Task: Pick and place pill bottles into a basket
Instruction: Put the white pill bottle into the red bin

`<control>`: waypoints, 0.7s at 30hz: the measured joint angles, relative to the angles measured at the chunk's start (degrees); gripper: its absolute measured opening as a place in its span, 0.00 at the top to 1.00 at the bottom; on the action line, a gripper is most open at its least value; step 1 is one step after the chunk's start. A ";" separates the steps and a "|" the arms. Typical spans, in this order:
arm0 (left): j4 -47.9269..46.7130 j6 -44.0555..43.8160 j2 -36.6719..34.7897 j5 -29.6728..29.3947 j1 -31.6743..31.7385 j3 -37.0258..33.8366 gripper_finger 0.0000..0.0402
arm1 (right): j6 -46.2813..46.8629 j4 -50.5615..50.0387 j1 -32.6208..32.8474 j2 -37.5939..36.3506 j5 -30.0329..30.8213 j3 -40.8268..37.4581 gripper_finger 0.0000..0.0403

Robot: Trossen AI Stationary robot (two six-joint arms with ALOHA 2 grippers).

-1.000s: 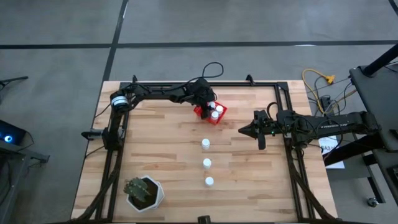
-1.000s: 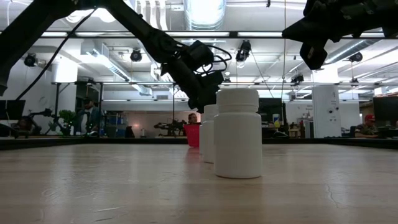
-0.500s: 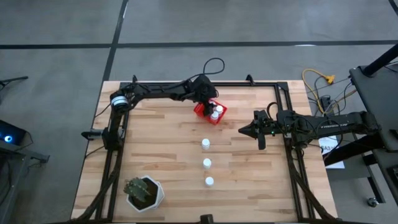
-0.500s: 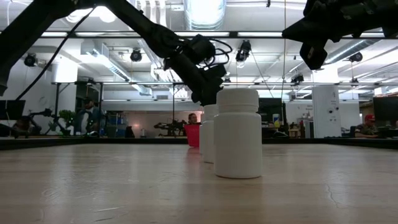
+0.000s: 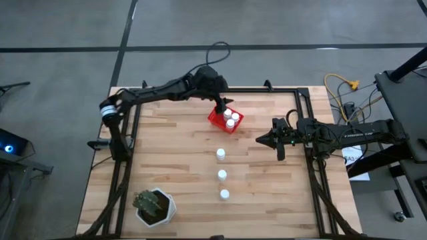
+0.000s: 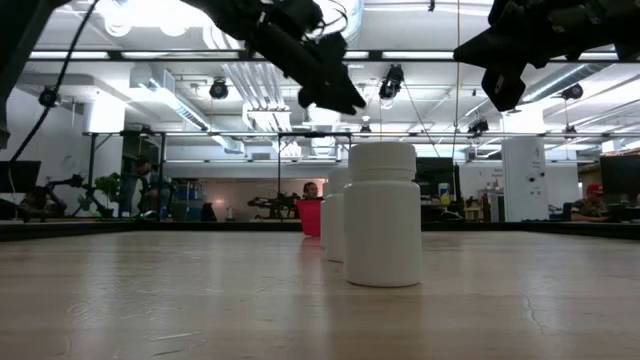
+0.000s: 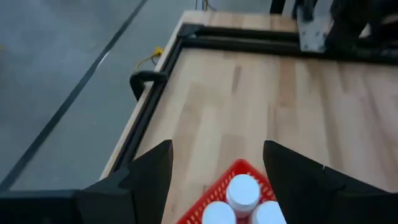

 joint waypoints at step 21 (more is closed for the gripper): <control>17.38 -19.41 -22.23 -0.86 -10.90 -27.20 0.42 | -6.32 0.52 0.00 0.24 11.86 0.00 0.98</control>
